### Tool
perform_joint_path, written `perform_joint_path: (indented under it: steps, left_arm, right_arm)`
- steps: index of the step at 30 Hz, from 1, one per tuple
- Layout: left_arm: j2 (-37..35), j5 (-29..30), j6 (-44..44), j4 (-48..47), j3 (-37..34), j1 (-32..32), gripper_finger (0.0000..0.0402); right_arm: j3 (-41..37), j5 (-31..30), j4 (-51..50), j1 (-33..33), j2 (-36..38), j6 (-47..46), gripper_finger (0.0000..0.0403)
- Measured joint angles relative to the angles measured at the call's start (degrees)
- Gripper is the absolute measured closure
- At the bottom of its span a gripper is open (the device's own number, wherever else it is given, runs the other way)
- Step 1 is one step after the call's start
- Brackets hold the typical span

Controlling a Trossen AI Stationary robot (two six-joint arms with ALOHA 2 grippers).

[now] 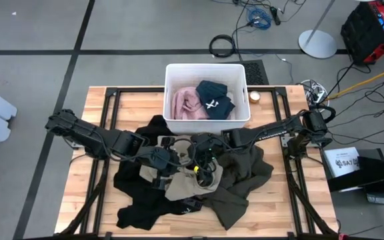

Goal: Sort clothes
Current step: Put the brown shorts into the white bin

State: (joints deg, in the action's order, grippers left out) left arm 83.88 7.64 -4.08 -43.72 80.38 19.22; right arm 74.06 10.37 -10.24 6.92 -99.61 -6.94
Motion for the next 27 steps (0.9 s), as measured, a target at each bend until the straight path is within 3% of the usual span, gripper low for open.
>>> perform_joint_path:
  steps: [5, 9, 14, 22, 27]
  left_arm:
    - [0.0, -1.8, 0.0, 0.0, 0.0, 0.0, 0.0276]
    - [0.0, -2.9, 0.0, 0.0, 0.0, 0.0, 0.0276]
    - [0.0, -2.9, 0.0, 0.2, 0.0, 0.0, 0.0276]
    - [0.0, -2.6, 3.1, 15.3, -6.9, -2.2, 0.0276]
    - [0.0, -0.2, 3.4, 16.3, -11.5, -4.6, 0.0276]
  right_arm:
    - [0.0, -1.4, -0.7, 0.1, 0.0, 2.5, 0.0283]
    - [0.0, -9.4, -1.7, 0.3, 0.0, 4.9, 0.0256]
    - [0.0, -13.4, -1.8, -0.8, 0.0, 6.5, 0.0222]
    - [0.0, -13.7, -1.5, -1.4, -1.6, 8.1, 0.0196]
    - [0.0, -13.6, -1.9, -1.4, -1.6, 8.1, 0.0195]
